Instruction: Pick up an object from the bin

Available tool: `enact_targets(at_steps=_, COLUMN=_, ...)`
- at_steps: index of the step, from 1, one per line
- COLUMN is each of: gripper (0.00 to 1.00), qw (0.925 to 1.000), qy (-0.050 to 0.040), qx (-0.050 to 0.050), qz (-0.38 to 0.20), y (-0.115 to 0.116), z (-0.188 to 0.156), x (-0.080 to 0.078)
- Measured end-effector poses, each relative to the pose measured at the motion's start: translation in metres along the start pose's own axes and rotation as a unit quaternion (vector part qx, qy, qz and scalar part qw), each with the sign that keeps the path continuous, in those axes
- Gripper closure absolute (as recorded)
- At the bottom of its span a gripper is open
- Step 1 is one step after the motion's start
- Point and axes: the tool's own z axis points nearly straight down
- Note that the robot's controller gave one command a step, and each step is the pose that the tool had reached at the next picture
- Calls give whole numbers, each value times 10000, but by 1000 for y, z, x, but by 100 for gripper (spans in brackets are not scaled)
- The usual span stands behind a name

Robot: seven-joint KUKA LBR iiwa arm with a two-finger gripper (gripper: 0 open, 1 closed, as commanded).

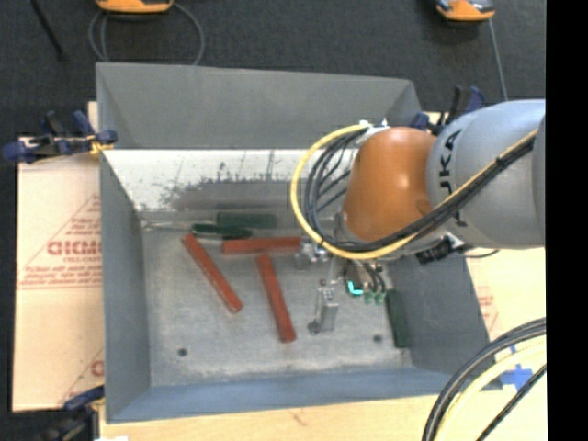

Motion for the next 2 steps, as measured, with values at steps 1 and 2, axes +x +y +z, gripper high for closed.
enact_targets(at_steps=1, gripper=0, qw=9632, qy=-71, qx=14, qz=-2687, y=30, z=69, x=-43)
enact_targets(at_steps=2, gripper=0, qw=8990, qy=-53, qx=17, qz=-4379, y=35, z=39, x=-35)
